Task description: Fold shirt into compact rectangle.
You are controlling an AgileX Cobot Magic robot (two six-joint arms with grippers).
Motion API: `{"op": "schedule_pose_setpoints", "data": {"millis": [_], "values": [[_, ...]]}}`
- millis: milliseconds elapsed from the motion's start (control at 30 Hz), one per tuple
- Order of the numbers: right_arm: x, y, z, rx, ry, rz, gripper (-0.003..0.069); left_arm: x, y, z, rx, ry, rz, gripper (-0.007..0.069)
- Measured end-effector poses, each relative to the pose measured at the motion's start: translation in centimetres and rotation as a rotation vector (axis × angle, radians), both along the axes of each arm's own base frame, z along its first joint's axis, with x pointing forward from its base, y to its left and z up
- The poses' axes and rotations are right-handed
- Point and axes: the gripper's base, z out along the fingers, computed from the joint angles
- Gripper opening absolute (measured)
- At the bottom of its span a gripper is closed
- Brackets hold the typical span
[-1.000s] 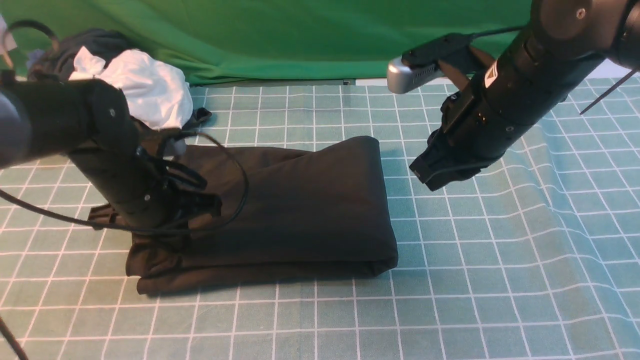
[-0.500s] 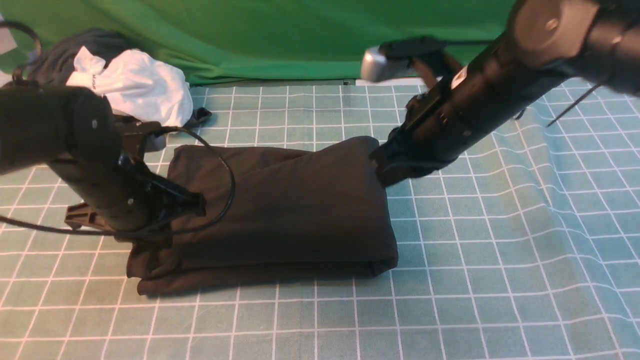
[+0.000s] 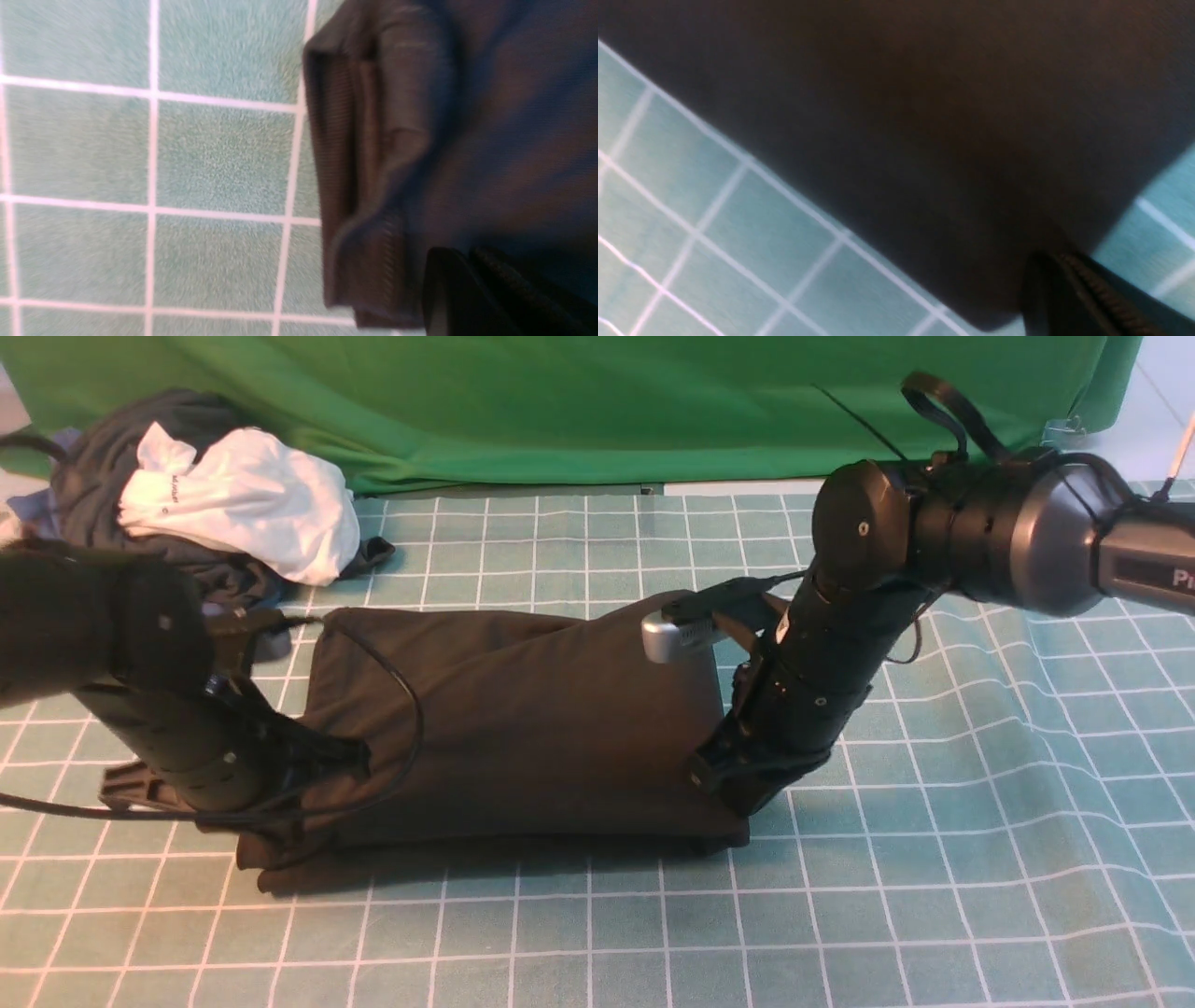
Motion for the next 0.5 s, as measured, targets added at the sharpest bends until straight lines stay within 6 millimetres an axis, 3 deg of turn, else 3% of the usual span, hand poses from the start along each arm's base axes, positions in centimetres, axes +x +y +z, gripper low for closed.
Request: {"op": "schedule_pose_setpoints", "data": {"millis": [33, 167, 200, 333, 400, 500], "values": [[0.0, -0.1, 0.0, -0.002, 0.001, -0.001, 0.0028, -0.1, 0.0, 0.4, -0.001, -0.013, 0.000, 0.0006], [1.3, -2.7, 3.5, 0.054, -0.112, -0.101, 0.0033, -2.6, 0.2, 5.2, -0.024, -0.130, 0.006, 0.0006], [1.5, -3.0, 4.0, 0.066, -0.129, -0.120, 0.0034, -2.8, 0.2, 5.5, -0.027, -0.130, 0.007, 0.0006], [3.0, -4.2, 7.9, 0.208, -0.273, -0.224, 0.0072, -6.9, 0.1, 10.4, -0.112, -0.287, 0.006, 0.0006], [3.5, -3.9, 7.9, 0.220, -0.280, -0.221, 0.0121, -8.4, 0.1, 11.5, -0.141, -0.344, 0.007, 0.0006], [4.9, -3.1, 6.7, 0.225, -0.269, -0.221, 0.0262, -11.0, 0.2, 12.8, -0.176, -0.425, 0.008, 0.0006]]}}
